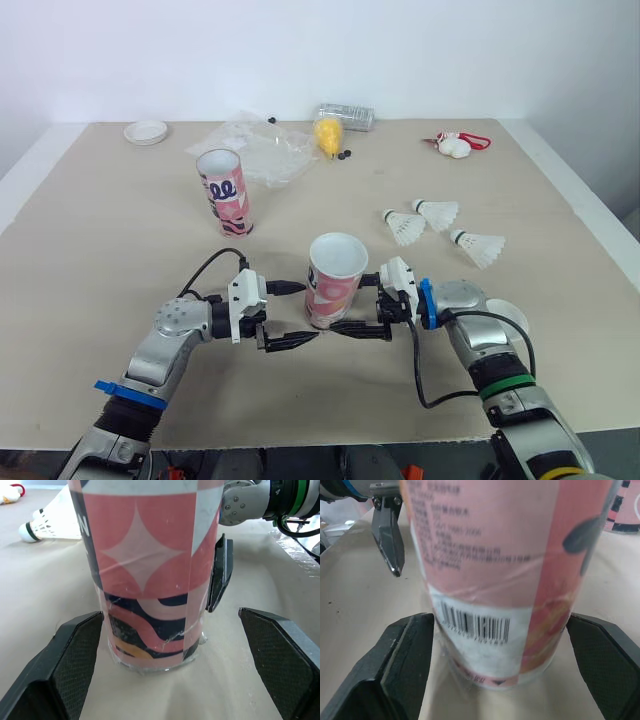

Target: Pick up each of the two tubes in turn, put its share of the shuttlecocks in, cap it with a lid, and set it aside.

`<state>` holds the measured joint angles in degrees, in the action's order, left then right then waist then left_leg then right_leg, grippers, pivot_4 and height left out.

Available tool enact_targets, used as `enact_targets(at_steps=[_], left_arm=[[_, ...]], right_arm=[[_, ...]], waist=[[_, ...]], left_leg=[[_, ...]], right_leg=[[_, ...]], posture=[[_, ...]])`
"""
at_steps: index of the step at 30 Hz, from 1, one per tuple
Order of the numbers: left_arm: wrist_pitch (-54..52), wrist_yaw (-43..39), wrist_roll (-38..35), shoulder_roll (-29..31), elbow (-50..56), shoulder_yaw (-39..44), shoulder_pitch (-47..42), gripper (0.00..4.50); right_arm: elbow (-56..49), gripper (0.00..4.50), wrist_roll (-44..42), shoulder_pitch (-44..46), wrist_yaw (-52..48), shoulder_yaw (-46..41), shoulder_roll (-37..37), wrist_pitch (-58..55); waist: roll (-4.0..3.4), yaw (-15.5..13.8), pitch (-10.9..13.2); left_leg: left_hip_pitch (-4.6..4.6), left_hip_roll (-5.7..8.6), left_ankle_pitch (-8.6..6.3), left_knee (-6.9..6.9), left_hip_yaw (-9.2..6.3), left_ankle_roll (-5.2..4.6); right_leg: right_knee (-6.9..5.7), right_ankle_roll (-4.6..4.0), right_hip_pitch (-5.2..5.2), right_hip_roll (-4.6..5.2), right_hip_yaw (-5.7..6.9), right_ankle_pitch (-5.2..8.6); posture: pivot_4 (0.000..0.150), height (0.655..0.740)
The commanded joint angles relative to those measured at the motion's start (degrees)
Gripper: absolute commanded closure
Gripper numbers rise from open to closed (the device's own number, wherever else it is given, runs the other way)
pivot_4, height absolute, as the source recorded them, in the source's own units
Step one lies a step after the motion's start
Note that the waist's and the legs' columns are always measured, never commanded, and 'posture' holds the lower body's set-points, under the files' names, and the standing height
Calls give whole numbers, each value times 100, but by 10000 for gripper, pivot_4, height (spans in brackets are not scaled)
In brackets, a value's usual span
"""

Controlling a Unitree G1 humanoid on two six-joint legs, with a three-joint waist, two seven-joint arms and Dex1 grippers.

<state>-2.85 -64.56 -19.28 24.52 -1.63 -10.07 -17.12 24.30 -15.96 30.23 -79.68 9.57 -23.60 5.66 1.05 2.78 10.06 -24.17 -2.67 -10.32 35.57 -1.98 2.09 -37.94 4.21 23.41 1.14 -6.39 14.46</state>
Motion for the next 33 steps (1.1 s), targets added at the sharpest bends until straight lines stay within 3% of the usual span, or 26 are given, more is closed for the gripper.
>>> enact_targets(at_steps=[1,33], left_arm=[[19,34,-110,3,189,119,25,0],[174,-573,-368,570,532,441,492,0]], right_arm=[[-54,604,-26,109,-81,37,78,101],[-18,604,36,301,-101,302,518,-50]], waist=[[0,0,0],[0,4,0]], left_leg=[[0,0,0,0,0,0],[1,-7,0,1,0,0]], right_leg=[[0,0,0,0,0,0],[-2,-7,2,-5,1,-4]], posture=[[1500,7400],[1500,7400]])
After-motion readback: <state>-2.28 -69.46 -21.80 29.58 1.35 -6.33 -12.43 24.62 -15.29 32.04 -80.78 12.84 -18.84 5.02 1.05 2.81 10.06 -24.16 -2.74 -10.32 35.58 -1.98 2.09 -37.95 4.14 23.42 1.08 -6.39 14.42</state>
